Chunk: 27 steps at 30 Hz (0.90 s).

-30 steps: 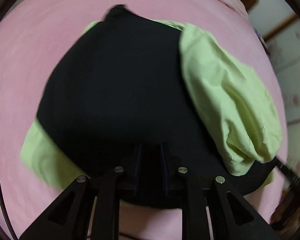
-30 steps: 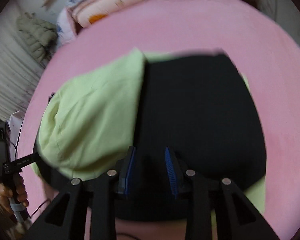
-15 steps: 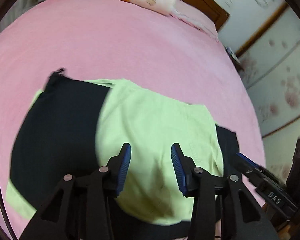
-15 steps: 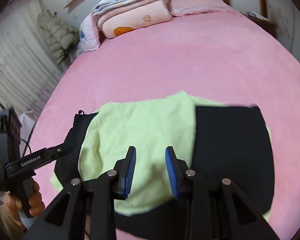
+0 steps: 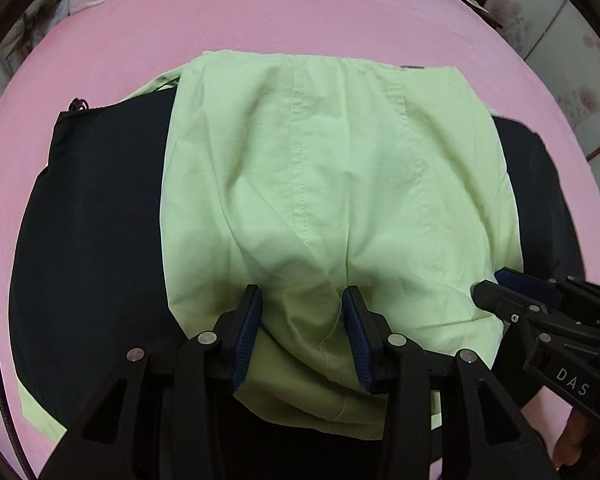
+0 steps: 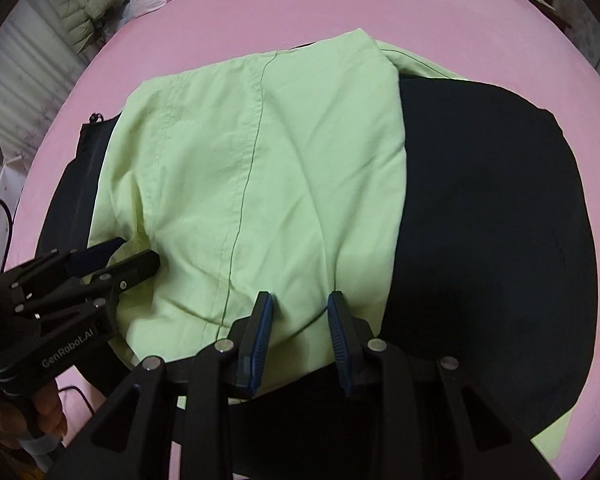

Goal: Fold large clothes

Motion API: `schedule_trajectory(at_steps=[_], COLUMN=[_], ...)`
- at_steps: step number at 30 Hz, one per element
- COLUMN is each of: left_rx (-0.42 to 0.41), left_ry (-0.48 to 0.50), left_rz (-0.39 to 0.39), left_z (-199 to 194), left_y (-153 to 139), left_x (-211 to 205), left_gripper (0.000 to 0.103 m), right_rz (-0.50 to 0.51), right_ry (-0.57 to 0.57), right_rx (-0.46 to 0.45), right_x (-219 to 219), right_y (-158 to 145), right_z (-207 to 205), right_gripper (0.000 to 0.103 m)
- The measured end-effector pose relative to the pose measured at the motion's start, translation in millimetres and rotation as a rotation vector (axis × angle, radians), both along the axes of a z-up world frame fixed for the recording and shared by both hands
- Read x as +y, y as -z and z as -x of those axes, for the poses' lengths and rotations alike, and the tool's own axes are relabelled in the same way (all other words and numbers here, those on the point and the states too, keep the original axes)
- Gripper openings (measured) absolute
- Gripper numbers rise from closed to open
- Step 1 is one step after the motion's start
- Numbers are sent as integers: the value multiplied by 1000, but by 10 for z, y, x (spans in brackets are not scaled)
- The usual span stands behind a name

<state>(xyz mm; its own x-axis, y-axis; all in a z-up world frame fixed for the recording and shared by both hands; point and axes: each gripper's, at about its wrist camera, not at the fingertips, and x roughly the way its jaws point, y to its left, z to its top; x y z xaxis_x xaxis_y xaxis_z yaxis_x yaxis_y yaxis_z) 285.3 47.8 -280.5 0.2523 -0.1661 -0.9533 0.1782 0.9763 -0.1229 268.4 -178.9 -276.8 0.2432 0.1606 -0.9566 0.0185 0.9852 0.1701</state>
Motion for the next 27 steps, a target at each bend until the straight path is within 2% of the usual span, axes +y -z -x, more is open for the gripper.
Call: schedule_trajectory(at_steps=[6,12,13,16,20,22,27], left_rx=[-1,10,18,37,92,114,131], left_ry=[-38,-8,-7,-21,-105,-136,-215], left_rz=[125,179,187,215,283,314,292], left_z=[181,684,588,771,930,961,1118], left_y=[-401,-769,-890,-1062,-1263,-1274,-1420], left_x=[204,241,252,354,694,789,1060], left_gripper=[40,41,41,41,45,46,47], right_rz=[-31,-103,-115,-151,-224,-226,-261], right_ry=[49,99,105,116,89,52,-19], right_rx=[-64,-114,-117,-127,-92,-92,-100], right_x=[-25,3,11,74,239,318,503], right_y=[-407,-890,-919,-1074,-1268,-1363,-1540], right_z=[173,604,671,888,1060,1155,1287], right_gripper=[27,28,28,28,28,28,28])
